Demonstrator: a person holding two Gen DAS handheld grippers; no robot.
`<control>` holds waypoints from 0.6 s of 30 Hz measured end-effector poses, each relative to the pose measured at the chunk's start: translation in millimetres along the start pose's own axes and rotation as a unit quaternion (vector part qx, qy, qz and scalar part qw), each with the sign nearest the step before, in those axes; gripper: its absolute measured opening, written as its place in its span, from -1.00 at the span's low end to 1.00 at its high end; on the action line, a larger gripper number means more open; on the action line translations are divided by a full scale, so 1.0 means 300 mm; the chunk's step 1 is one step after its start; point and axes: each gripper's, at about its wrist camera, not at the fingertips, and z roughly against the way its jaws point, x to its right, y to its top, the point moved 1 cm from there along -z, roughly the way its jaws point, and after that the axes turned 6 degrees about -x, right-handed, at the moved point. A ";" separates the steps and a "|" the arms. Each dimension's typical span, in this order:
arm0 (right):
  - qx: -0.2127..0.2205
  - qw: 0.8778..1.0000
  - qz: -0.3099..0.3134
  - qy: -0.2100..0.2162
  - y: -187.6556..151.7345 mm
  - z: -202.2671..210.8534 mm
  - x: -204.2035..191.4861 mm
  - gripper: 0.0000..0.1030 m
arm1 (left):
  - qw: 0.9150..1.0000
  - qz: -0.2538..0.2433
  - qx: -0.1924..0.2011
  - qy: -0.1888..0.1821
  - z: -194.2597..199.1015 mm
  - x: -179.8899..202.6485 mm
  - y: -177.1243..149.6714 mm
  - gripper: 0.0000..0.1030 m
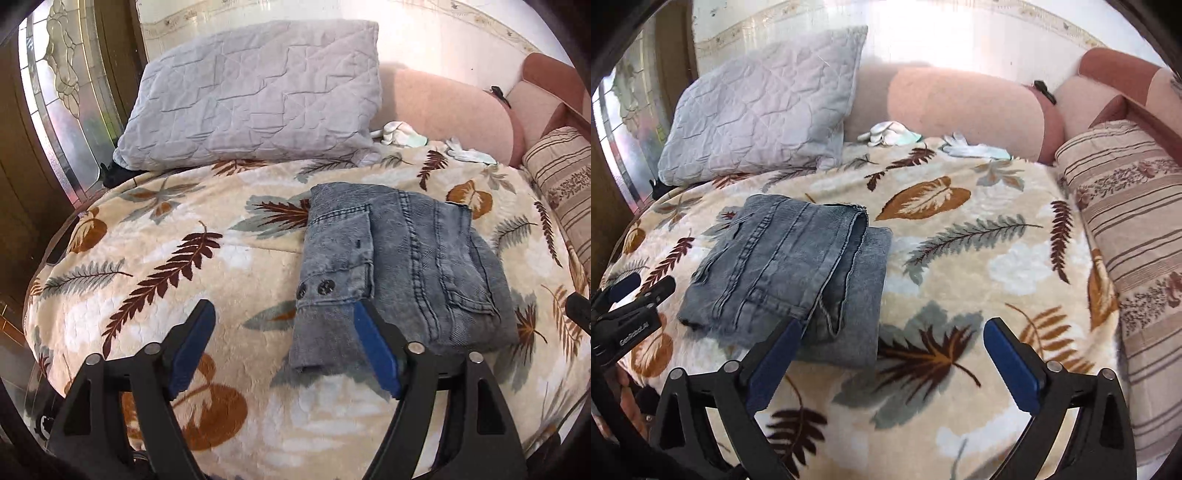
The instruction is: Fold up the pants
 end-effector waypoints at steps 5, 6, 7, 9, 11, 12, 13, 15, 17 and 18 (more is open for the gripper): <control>0.028 0.999 -0.002 -0.034 -0.024 0.061 -0.020 0.99 | 0.999 -0.015 -0.014 -0.027 0.027 0.032 -0.029 0.54; 0.034 0.999 -0.004 -0.033 -0.030 0.074 -0.019 0.99 | 0.999 -0.016 -0.018 -0.032 0.030 0.036 -0.030 0.54; 0.042 0.998 -0.004 -0.035 -0.036 0.088 -0.020 0.99 | 0.999 -0.016 -0.023 -0.034 0.033 0.039 -0.032 0.54; 0.054 0.998 -0.004 -0.040 -0.044 0.109 -0.021 0.99 | 0.999 -0.018 -0.021 -0.042 0.049 0.045 -0.035 0.54; 0.059 0.997 -0.009 -0.037 -0.047 0.123 -0.020 0.99 | 0.999 -0.022 -0.013 -0.042 0.066 0.052 -0.040 0.54; 0.058 0.998 -0.012 -0.034 -0.049 0.127 -0.017 0.99 | 0.999 -0.025 -0.010 -0.045 0.074 0.055 -0.041 0.54; 0.055 0.998 -0.015 -0.032 -0.049 0.126 -0.014 0.99 | 0.998 -0.028 -0.007 -0.053 0.084 0.058 -0.041 0.54; 0.052 0.998 -0.020 -0.023 -0.052 0.127 -0.011 1.00 | 0.998 -0.034 0.000 -0.060 0.104 0.066 -0.043 0.54; 0.053 0.998 -0.023 -0.023 -0.056 0.127 -0.008 0.99 | 0.997 -0.043 0.005 -0.068 0.121 0.080 -0.046 0.54; 0.053 0.998 -0.024 -0.022 -0.058 0.128 -0.010 1.00 | 0.996 -0.048 0.005 -0.073 0.126 0.089 -0.047 0.54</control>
